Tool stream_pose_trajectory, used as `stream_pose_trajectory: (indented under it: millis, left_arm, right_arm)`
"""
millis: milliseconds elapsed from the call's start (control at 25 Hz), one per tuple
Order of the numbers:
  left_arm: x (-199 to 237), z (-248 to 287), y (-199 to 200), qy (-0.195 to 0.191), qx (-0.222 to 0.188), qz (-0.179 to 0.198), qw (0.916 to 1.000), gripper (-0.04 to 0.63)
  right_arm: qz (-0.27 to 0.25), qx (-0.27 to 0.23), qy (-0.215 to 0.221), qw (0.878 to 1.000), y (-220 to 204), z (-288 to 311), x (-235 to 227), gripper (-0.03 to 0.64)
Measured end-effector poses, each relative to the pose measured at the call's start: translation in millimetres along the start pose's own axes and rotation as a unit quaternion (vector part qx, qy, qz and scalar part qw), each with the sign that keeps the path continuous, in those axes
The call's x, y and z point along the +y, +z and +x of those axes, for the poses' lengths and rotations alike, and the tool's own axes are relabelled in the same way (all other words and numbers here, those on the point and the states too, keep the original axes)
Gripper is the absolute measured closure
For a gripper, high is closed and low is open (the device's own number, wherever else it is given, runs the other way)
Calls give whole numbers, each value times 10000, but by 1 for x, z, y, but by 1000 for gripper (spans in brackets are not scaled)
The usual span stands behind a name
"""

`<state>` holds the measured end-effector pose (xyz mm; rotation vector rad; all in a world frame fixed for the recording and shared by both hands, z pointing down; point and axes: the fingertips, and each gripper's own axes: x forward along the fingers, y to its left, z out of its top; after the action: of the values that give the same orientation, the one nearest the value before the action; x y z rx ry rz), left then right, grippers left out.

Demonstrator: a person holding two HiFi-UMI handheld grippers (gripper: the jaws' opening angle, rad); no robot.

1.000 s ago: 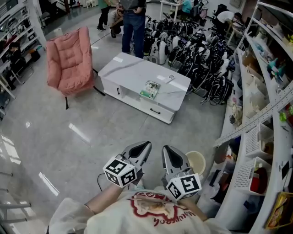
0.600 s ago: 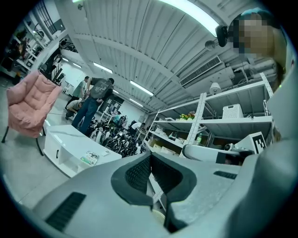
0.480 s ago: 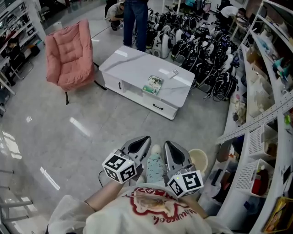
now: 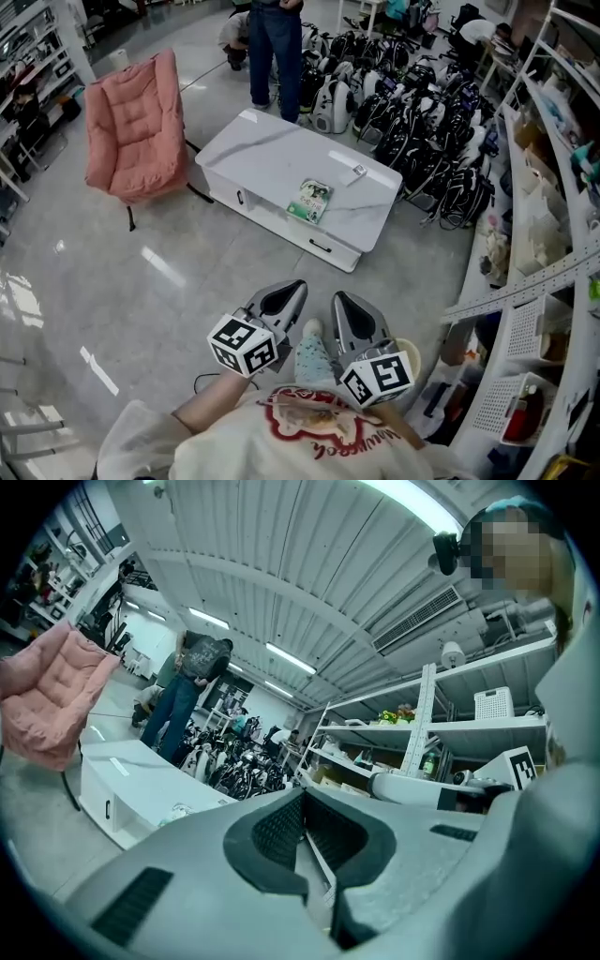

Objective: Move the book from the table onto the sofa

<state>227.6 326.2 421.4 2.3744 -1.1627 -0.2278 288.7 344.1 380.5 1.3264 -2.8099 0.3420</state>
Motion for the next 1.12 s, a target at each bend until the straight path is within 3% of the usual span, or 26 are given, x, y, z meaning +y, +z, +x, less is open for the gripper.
stream_pose_trajectory:
  millis: [520, 1120]
  left_arm:
    - [68, 149, 65, 182, -415, 83, 9989, 591]
    - [103, 191, 71, 542, -244, -8, 9982, 591]
  right_arm:
    - [-92, -55, 288, 9995, 45, 116, -130, 617]
    - [184, 144, 429, 9988, 44, 159, -174, 618]
